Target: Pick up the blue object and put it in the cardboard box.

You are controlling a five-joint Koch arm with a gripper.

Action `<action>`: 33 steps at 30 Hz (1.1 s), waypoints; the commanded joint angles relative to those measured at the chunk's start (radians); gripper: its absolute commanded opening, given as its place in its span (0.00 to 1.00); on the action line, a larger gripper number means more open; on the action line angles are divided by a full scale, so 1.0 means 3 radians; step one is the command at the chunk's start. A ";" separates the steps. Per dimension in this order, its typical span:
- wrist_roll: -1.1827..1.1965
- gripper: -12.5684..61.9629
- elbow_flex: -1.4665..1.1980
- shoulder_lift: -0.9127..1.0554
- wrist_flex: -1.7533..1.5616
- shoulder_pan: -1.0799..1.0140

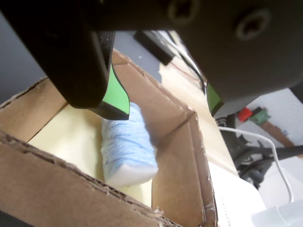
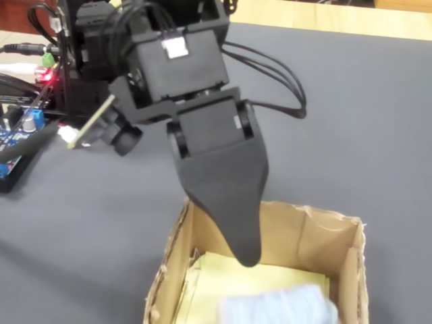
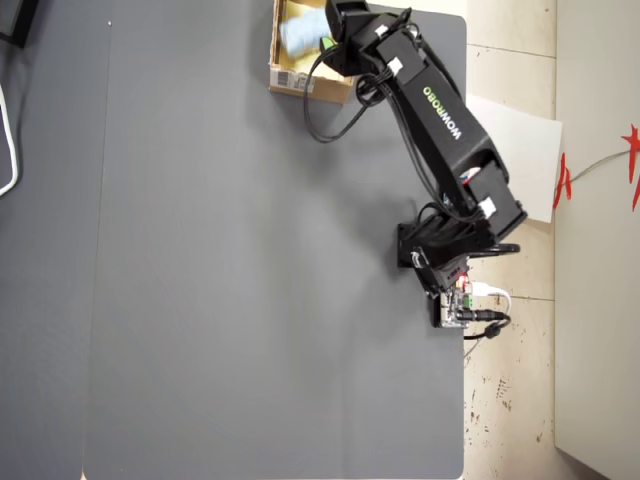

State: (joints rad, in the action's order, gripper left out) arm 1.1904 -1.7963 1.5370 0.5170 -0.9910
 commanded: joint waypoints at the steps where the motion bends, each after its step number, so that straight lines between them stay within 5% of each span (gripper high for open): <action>1: 0.0143 0.60 0.0199 0.0087 -0.0312 -0.0020; 11: 0.0772 0.60 -0.0455 0.0542 -0.1161 0.0532; 33: 0.1401 0.62 -0.3078 0.2725 -0.2337 0.2807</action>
State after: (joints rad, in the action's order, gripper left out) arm 1.5739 -2.7412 2.2810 -0.0736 -0.1764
